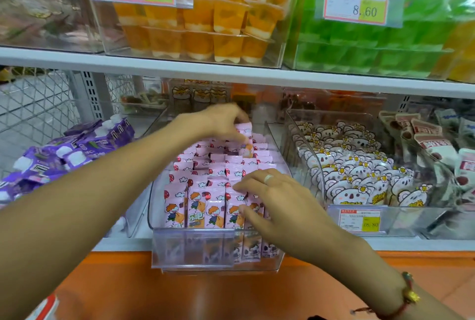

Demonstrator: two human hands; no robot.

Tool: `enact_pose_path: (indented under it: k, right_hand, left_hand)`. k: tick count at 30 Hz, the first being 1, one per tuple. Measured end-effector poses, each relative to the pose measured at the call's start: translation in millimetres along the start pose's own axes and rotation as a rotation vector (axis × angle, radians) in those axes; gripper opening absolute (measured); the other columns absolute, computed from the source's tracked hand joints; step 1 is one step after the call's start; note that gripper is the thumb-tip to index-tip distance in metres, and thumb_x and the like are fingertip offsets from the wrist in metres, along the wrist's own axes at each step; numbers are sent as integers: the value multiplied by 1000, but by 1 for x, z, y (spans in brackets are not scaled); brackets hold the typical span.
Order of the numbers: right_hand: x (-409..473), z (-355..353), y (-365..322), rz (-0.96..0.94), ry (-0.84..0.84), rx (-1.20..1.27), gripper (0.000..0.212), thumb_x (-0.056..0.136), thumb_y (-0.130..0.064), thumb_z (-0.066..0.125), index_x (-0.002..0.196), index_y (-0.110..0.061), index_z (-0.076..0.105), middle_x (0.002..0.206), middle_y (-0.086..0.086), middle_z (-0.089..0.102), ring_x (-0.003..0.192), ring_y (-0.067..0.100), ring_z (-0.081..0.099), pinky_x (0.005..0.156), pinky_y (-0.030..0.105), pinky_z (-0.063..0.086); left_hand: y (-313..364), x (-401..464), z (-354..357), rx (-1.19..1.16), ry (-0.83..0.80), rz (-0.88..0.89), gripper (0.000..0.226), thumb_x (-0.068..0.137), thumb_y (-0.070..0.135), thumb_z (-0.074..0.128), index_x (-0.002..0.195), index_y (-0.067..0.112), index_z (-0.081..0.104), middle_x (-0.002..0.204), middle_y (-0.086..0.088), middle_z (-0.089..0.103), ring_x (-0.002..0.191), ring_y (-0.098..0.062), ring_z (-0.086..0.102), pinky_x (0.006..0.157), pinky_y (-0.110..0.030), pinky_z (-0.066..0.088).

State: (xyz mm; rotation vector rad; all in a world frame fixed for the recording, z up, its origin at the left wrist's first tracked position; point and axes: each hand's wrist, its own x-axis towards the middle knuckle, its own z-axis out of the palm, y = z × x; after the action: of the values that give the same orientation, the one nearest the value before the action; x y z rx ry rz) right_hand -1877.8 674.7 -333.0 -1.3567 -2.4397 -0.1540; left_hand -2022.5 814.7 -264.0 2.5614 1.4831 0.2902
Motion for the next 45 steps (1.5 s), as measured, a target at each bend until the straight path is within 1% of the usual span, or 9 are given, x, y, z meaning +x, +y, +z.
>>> enact_pose_path:
  k: [5,8,11,16,26,31,37,41,45]
  right_hand:
    - [-4,-14,12,91,138,-2,26,95,-27,53,118,-23,64,123,-3,56,119,15,43,91,26,35]
    - [-8,-19,25,207,236,11,29,94,-24,54,122,-19,59,123,-2,54,116,17,46,87,25,36]
    - [-12,-18,33,328,224,32,40,95,-33,49,133,-22,46,120,-2,54,105,19,55,80,31,45]
    - [-13,-15,32,385,183,75,33,96,-38,46,127,-28,52,87,-14,60,82,16,62,66,30,47]
    - [-13,-13,34,377,180,111,29,97,-36,44,125,-30,51,70,-24,52,69,10,55,58,29,42]
    - [-10,-18,30,337,326,129,33,94,-35,50,126,-24,53,104,-7,58,91,13,53,70,28,41]
    - [10,-22,3,283,310,558,53,93,-39,52,142,-30,35,137,-13,45,127,3,39,103,24,33]
    - [18,-20,-11,206,298,703,31,94,-30,58,125,-30,54,119,-15,61,109,0,55,90,15,43]
    - [25,-18,-13,445,262,1250,24,90,-19,63,114,-15,62,106,-2,70,96,7,68,80,16,53]
  left_hand:
    - [-4,1,41,-76,98,0,46,80,33,75,122,17,61,115,-3,66,93,-15,60,81,-29,48]
    - [-8,-4,55,-53,94,39,19,94,32,59,98,17,68,92,1,68,83,-16,61,75,-34,50]
    - [-9,-9,51,-7,2,90,36,101,30,43,69,16,53,63,1,46,58,-17,41,58,-31,33]
    - [-4,-11,41,124,59,124,28,92,45,56,108,27,69,117,3,64,110,-21,53,85,-37,46]
    - [8,-24,41,-10,42,102,12,92,34,61,96,24,64,112,4,62,110,-18,52,89,-36,43]
    - [21,-52,37,-443,385,84,8,96,26,54,102,20,56,110,1,66,99,-11,61,88,-35,51]
    - [33,-92,28,-879,716,169,6,94,20,59,93,26,57,102,11,69,92,-2,65,82,-27,55]
    - [29,-109,32,-1054,726,172,11,93,18,59,101,25,58,107,7,70,99,-3,65,84,-24,53]
    - [19,-124,49,-962,653,86,28,93,19,59,117,31,55,119,19,61,109,6,58,88,-24,51]
